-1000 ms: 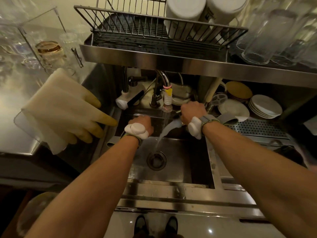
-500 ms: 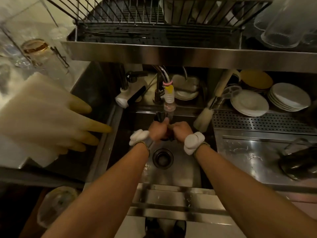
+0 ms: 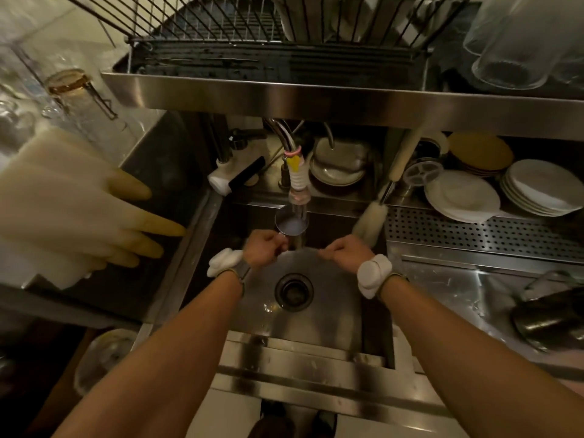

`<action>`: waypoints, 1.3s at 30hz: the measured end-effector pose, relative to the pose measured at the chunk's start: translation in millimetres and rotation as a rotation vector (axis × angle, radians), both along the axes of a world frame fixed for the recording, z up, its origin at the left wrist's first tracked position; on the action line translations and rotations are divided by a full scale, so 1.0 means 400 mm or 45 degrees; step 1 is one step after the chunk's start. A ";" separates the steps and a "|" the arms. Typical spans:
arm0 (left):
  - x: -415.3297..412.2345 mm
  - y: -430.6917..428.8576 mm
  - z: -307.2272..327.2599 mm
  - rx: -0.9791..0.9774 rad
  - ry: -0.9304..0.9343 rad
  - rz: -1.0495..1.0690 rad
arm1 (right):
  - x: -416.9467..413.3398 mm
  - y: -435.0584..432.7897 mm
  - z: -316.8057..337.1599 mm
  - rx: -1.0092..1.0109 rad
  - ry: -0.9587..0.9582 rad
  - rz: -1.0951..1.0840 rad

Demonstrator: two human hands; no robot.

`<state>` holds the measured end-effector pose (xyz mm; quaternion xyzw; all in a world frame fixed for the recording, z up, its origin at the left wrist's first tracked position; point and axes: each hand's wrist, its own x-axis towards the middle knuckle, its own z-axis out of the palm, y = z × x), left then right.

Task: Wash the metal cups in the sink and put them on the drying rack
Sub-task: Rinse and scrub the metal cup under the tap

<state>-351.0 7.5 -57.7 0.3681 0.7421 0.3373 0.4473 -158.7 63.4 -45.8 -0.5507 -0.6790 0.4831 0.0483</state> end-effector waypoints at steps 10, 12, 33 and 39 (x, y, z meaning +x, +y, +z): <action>-0.043 -0.008 0.006 -0.004 0.186 -0.195 | -0.016 -0.002 0.003 0.008 -0.032 0.022; -0.045 0.009 0.015 0.005 0.254 -0.270 | -0.016 0.000 -0.001 0.017 -0.066 0.024; -0.021 0.051 0.105 -0.066 0.632 -0.535 | 0.008 -0.012 0.007 0.102 -0.173 0.026; -0.043 0.039 0.169 -0.100 0.873 -0.558 | -0.002 -0.007 0.045 0.104 -0.135 0.061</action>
